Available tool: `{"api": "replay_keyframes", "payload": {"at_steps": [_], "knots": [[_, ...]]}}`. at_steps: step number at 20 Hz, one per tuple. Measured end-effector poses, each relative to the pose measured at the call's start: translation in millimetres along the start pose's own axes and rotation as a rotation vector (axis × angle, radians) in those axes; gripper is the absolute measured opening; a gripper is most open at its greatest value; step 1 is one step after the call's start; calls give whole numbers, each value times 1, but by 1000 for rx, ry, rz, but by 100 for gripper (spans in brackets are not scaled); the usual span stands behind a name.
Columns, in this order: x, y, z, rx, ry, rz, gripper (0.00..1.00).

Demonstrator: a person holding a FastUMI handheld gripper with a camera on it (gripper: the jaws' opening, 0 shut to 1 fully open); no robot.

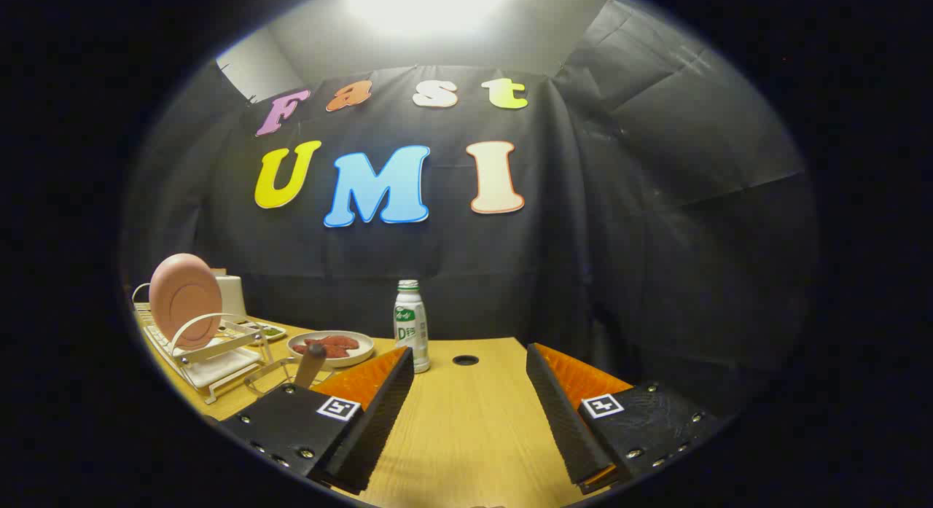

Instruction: Take the plate from the dish rack, then take the spoon from the basket and place it into the plate.

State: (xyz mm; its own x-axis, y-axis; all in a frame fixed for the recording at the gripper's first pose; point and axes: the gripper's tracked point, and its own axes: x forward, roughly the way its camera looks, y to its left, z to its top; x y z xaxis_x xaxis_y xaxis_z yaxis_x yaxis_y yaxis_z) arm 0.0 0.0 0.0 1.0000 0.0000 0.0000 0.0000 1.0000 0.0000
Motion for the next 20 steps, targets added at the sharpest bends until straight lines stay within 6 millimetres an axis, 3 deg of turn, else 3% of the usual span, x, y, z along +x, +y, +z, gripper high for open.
{"api": "replay_keyframes", "payload": {"at_steps": [5,8,11,15,20], "knots": [[-26,-24,56,-15,-10,-58,95],[-53,-25,89,-7,-24,-104,95],[-82,-14,111,-9,-18,-140,95],[-114,32,131,-16,4,-113,95],[-130,125,149,-25,12,45,95]]}}
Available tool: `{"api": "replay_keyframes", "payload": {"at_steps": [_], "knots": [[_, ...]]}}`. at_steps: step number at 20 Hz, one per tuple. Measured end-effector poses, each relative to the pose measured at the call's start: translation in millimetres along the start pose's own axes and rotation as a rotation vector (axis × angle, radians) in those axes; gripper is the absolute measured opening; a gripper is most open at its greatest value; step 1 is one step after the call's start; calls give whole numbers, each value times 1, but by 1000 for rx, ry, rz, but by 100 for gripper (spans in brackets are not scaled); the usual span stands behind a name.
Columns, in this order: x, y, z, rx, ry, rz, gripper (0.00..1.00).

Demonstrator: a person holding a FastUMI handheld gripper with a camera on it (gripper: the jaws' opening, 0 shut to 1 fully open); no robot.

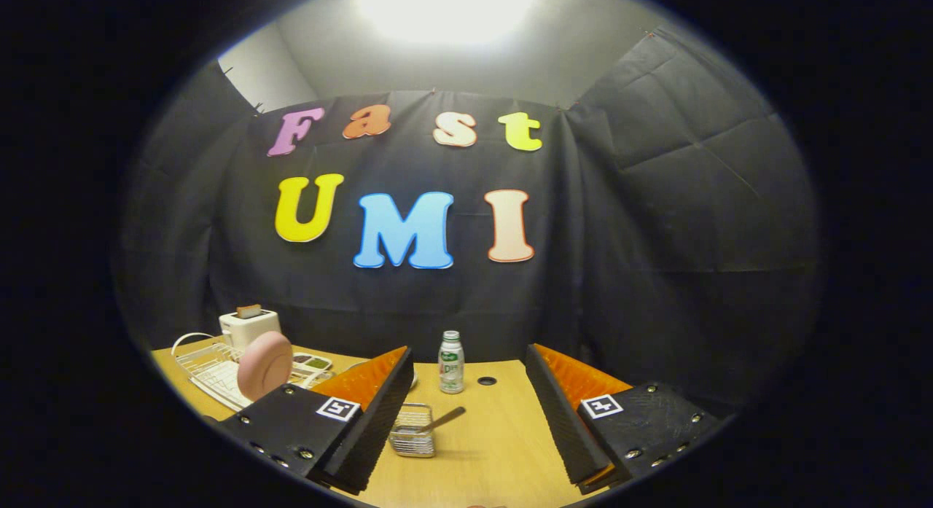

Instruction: Take the plate from the dish rack, then take the spoon from the basket and place it into the plate.

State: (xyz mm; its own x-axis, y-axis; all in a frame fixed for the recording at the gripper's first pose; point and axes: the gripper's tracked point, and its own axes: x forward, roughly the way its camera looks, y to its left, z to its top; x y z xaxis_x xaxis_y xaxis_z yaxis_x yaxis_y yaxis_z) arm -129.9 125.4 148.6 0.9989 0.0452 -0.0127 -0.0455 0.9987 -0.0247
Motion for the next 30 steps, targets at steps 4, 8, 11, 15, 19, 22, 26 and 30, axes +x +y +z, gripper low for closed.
{"api": "replay_keyframes", "payload": {"at_steps": [4,8,11,15,19,22,26,30], "knots": [[4,80,12,25,-4,156,95],[20,141,29,63,-13,264,95],[36,186,26,77,41,339,95],[64,229,-2,102,195,396,95],[96,255,-48,104,396,411,95],[123,274,-74,132,545,432,95],[155,295,-101,148,676,421,94],[165,312,-138,125,853,406,83]]}}
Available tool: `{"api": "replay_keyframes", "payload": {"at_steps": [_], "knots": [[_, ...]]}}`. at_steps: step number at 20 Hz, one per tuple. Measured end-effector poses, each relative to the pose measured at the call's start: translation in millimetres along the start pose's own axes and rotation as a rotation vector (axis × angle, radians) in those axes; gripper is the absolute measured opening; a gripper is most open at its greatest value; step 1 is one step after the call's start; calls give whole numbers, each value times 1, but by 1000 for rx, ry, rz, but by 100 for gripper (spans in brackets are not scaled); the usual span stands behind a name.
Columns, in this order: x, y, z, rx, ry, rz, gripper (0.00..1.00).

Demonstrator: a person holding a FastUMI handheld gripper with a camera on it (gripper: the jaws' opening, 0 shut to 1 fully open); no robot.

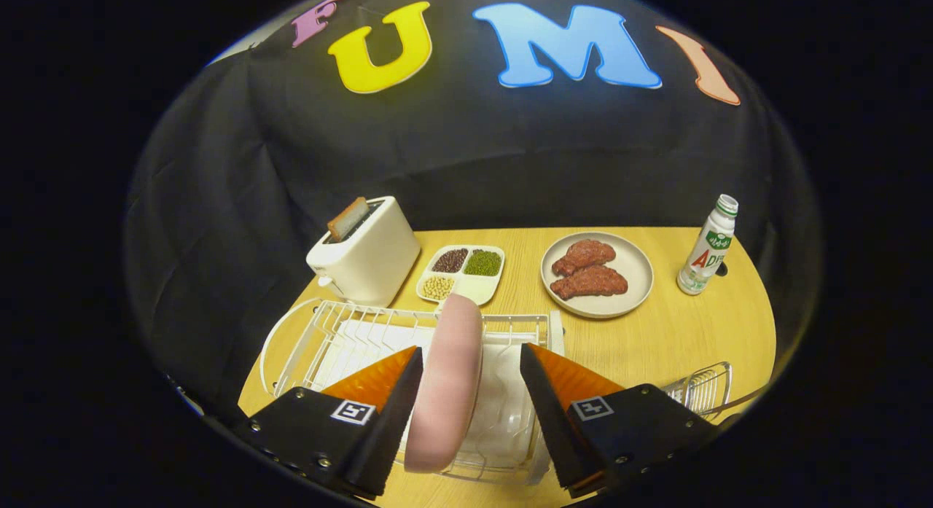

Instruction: Take the plate from the dish rack, then take the spoon from the basket and place it into the plate.

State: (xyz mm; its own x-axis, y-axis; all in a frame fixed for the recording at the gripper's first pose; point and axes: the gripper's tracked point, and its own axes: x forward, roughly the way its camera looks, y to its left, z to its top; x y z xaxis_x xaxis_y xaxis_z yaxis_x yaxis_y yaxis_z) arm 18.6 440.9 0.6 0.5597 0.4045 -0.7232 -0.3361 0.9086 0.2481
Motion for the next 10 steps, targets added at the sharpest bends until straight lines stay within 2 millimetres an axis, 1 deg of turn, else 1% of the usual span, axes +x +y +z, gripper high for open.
{"api": "replay_keyframes", "payload": {"at_steps": [1,2,3,4,5,6,7,8,9,10], "knots": [[8,1,-3,2,21,-7,83],[13,1,-6,-1,44,-20,70],[20,3,-11,-8,81,-27,62],[24,4,-19,-11,122,-37,57],[26,2,-25,-10,154,-60,57],[26,0,-27,-9,182,-87,42],[27,0,-26,-8,183,-98,42],[25,-8,-24,-29,199,-152,37],[25,-9,-25,-35,201,-170,35],[23,-8,-22,-45,209,-175,31]]}}
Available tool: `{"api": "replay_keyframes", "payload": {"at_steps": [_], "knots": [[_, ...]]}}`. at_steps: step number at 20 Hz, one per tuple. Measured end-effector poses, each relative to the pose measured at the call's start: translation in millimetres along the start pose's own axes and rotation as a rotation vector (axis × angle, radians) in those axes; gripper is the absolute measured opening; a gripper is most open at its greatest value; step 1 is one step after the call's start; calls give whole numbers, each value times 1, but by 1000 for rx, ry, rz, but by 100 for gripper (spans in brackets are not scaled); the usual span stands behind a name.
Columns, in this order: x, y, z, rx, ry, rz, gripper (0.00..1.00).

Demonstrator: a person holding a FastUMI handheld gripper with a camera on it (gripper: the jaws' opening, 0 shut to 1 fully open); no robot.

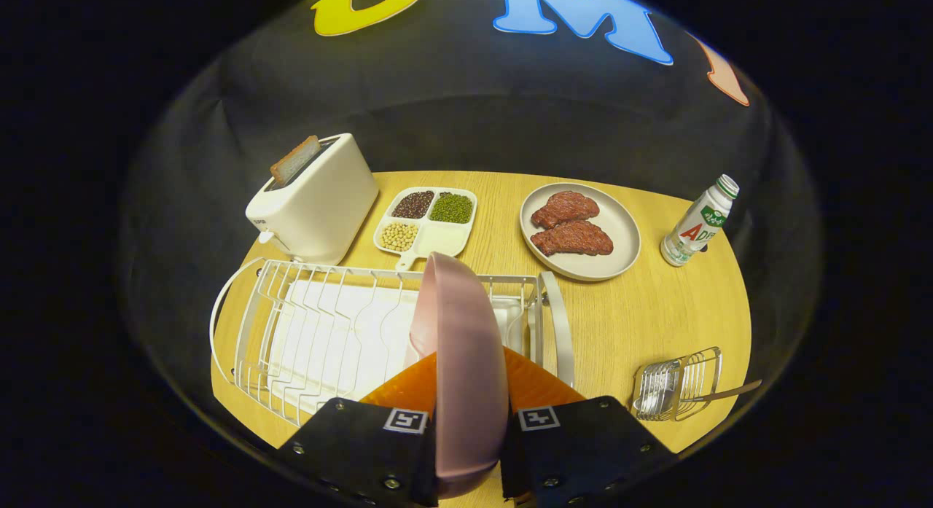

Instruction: Take the plate from the dish rack, then take the spoon from the basket and place it into the plate.

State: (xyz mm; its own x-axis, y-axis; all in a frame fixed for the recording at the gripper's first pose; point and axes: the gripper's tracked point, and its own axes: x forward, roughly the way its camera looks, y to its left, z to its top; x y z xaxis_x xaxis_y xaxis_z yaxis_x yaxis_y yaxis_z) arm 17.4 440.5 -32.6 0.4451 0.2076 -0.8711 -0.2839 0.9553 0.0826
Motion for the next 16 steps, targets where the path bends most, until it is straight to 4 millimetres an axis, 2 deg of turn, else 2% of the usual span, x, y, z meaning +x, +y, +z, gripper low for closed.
{"api": "replay_keyframes", "payload": {"at_steps": [3,5,6,7,12,16], "knots": [[-3,0,5,-42,7,-20,31],[-5,-4,16,-99,-18,-53,31],[2,-3,23,-119,-32,-58,29],[-9,-2,24,-156,-35,-71,27],[-16,0,42,-275,-86,-115,27],[-26,2,44,-232,-86,-76,27]]}}
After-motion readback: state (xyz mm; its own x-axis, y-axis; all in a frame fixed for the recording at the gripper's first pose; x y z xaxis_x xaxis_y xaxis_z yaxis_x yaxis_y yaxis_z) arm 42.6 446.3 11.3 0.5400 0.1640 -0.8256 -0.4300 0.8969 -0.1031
